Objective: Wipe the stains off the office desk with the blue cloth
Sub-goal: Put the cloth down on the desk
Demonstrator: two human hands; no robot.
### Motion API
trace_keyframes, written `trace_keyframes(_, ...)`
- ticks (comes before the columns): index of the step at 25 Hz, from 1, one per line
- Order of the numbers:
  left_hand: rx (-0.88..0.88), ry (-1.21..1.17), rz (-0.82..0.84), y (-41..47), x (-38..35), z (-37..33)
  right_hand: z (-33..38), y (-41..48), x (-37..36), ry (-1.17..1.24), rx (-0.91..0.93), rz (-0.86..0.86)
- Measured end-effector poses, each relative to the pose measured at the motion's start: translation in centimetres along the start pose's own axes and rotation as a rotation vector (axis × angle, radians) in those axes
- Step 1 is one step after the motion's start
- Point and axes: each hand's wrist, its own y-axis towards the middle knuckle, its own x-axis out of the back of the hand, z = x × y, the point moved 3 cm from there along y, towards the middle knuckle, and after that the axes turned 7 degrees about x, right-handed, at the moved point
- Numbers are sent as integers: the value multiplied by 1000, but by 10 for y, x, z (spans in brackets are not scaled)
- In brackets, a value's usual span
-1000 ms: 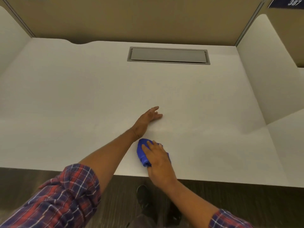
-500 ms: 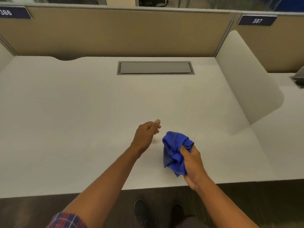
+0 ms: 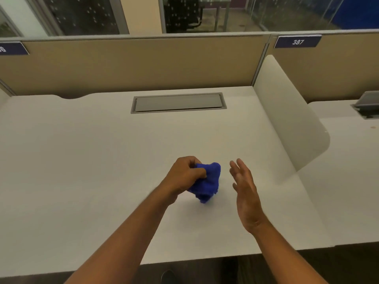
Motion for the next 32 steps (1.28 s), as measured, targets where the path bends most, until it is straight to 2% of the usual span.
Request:
trace_keyframes(2, -54, 137, 35, 7, -7, -26, 16, 34, 24, -78, 20, 125)
trace_keyframes(5, -170, 250, 101, 21, -24, -63, 33, 86, 48, -249, 1, 418)
trace_keyframes(7, -222, 222, 110, 33, -28, -82, 34, 111, 65, -284, -73, 551)
trace_keyframes(9, -223, 127, 35, 49, -28, -94, 26, 127, 83, -223, -144, 618)
trace_keyframes(11, -158, -31, -55, 66, -26, -89, 13, 136, 101, -142, -191, 548)
trace_keyframes(15, 35, -271, -249, 101, -39, -53, -10, 151, 130, 63, -319, 184)
trace_keyframes(17, 127, -397, -316, 118, -52, -35, -15, 164, 142, 33, -348, 9)
trace_keyframes(19, 202, -427, -276, 137, -66, -27, -18, 182, 153, -57, -342, -112)
trace_keyframes(22, 239, -244, -273, 170, -75, -33, -16, 213, 162, -211, -321, -203)
trace_keyframes(26, 142, -120, -367, 218, -74, -61, -9, 262, 168, -451, -217, -298)
trace_keyframes(28, 85, 30, -425, 239, -72, -72, -7, 282, 161, -571, -165, -241)
trace_keyframes(30, 7, 272, -455, 253, -70, -76, -11, 294, 151, -886, -109, -151)
trace_keyframes(32, -77, 604, -422, 258, -72, -72, -15, 294, 140, -1180, 26, -61)
